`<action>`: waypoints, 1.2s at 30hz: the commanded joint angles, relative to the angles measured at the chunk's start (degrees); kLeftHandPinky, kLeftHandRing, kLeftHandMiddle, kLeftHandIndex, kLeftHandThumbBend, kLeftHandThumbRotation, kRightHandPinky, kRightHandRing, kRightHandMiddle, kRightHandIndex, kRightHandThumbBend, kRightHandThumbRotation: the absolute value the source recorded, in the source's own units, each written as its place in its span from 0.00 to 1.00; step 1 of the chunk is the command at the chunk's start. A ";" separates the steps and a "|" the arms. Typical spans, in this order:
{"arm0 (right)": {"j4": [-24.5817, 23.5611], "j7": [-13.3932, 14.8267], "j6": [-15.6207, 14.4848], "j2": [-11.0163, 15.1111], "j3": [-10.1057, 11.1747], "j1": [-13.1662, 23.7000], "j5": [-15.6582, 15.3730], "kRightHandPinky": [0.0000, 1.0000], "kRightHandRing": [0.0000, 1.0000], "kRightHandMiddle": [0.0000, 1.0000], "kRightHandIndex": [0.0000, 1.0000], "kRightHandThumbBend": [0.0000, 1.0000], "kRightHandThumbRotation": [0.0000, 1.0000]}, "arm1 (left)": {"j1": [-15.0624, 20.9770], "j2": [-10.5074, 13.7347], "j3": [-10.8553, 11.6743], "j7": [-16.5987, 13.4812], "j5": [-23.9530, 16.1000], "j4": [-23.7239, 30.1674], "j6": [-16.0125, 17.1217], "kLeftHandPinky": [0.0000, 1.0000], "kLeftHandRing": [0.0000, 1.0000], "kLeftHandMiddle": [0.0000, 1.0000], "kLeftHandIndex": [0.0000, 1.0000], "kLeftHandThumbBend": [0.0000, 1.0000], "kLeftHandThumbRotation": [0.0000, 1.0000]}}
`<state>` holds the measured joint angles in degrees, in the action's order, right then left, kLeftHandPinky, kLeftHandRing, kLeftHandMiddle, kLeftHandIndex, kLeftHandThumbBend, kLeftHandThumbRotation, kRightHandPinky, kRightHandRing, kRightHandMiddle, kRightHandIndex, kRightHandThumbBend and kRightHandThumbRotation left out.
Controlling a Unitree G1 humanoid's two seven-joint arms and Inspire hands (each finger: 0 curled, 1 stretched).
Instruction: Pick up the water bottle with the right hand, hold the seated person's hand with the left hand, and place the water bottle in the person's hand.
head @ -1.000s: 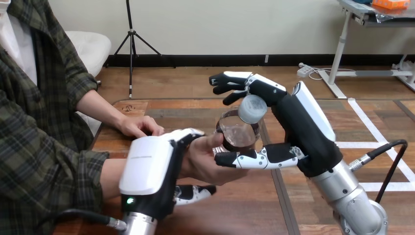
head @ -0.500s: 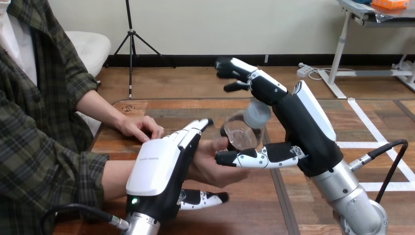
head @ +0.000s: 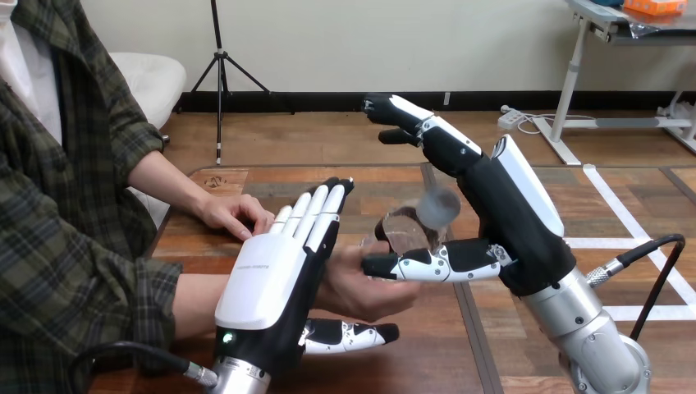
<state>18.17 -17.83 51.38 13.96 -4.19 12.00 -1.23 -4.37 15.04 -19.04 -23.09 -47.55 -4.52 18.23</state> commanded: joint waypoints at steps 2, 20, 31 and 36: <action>-2.69 1.05 -0.23 0.76 1.41 1.68 -0.28 0.84 0.90 0.91 0.87 0.79 0.07 | 2.30 0.20 0.46 -1.08 0.15 1.87 0.80 1.00 1.00 1.00 1.00 1.00 0.33; -2.86 1.33 -0.71 0.90 1.83 1.22 -0.45 0.84 0.89 0.91 0.86 0.78 0.07 | 2.56 0.01 0.22 -3.86 0.18 0.72 2.09 1.00 1.00 1.00 1.00 1.00 0.34; -2.74 1.73 -0.64 0.64 2.15 0.98 -0.53 0.84 0.89 0.90 0.85 0.79 0.08 | 3.53 0.20 0.44 -7.33 2.86 -2.44 8.60 1.00 1.00 1.00 1.00 1.00 0.37; -2.94 2.23 -0.65 0.63 2.40 0.64 -0.70 0.83 0.89 0.90 0.85 0.79 0.09 | 4.34 -0.08 0.65 -9.33 6.20 -5.41 15.30 1.00 1.00 1.00 1.00 1.00 0.44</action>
<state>17.87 -16.97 50.47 14.08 -3.51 11.26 -2.20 -4.05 15.03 -19.23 -29.97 -44.27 -7.39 27.85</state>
